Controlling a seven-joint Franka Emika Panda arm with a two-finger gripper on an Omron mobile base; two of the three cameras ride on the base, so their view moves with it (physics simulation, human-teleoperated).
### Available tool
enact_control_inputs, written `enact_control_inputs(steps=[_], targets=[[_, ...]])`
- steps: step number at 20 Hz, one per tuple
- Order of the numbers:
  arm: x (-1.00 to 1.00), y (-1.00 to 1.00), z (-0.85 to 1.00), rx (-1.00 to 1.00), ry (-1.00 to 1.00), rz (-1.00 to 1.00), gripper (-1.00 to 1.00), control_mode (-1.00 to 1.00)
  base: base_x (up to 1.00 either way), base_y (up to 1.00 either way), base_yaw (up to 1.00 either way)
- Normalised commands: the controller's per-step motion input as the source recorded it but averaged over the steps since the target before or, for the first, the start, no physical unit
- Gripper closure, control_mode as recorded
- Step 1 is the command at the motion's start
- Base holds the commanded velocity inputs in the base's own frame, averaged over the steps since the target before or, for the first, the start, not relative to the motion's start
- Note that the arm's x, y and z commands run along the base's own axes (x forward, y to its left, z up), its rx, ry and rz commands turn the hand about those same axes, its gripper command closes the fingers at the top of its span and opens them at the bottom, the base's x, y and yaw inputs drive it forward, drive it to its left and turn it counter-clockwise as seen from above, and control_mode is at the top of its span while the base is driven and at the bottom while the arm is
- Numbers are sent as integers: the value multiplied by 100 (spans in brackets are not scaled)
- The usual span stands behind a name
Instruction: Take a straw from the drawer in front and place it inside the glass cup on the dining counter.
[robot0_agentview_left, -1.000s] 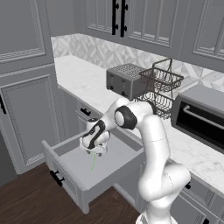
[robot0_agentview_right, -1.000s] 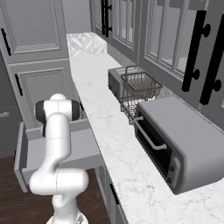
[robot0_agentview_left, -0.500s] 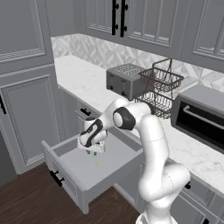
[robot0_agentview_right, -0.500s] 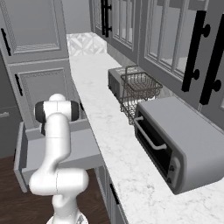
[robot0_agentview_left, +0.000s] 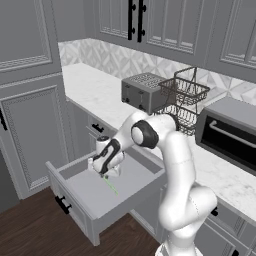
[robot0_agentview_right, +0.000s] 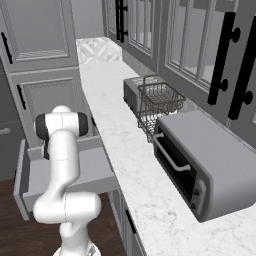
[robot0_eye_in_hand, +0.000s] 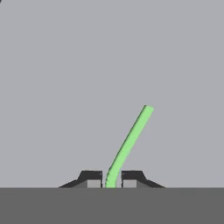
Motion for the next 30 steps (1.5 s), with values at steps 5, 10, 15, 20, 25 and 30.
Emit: enact_control_inputs(steps=[5,10,15,20,25,30], targets=[[-16,0,100,16,-19,0,100,-100,0,0,0],[-4,0,100,25,-13,0,100,-100,0,0,0],[5,0,100,20,-7,0,100,-100,0,0,0],[1,0,100,11,-7,0,100,-100,0,0,0],[0,-12,100,1,-3,-1,100,-100,0,0,0],[-9,-35,100,0,-2,-3,100,-100,0,0,0]])
